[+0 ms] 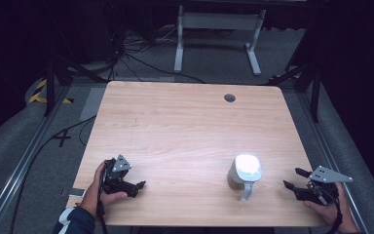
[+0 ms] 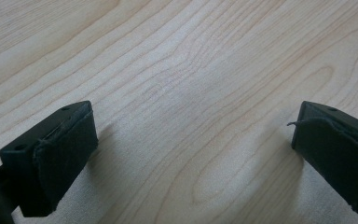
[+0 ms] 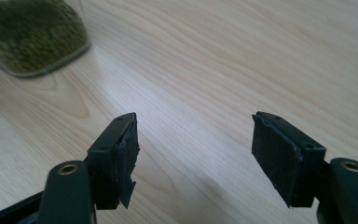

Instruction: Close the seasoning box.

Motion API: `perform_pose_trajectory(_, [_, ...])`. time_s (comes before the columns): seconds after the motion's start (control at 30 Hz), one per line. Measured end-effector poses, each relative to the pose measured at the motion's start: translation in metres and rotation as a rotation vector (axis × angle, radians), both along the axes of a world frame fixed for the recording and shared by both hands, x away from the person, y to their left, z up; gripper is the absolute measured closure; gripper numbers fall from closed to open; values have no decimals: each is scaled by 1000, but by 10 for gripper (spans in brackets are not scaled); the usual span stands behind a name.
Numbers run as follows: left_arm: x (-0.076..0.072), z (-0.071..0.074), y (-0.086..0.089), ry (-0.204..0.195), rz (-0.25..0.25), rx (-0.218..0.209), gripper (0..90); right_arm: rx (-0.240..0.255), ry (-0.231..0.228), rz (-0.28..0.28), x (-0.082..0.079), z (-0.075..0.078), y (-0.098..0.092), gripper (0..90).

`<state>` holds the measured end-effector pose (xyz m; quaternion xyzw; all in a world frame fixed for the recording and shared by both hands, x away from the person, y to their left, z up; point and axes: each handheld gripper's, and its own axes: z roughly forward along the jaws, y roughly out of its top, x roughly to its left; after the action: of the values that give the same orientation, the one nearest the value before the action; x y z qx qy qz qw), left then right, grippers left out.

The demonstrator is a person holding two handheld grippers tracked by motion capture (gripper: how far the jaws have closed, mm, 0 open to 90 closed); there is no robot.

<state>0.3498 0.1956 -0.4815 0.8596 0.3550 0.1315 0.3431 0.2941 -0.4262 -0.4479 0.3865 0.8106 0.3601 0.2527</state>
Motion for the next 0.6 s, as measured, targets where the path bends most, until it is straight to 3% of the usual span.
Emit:
perform_pose_trajectory(0.13, [0, 0, 0, 0, 0, 0, 3, 37, 31, -30, 2, -8, -8, 308])
perform_pose_trajectory(0.23, [0, 0, 0, 0, -1, 1, 4, 22, 76, -35, 4, -18, -8, 281])
perform_pose_trajectory(0.6, [0, 0, 0, 0, 1, 0, 4, 52, 101, -46, 6, -19, -10, 260])
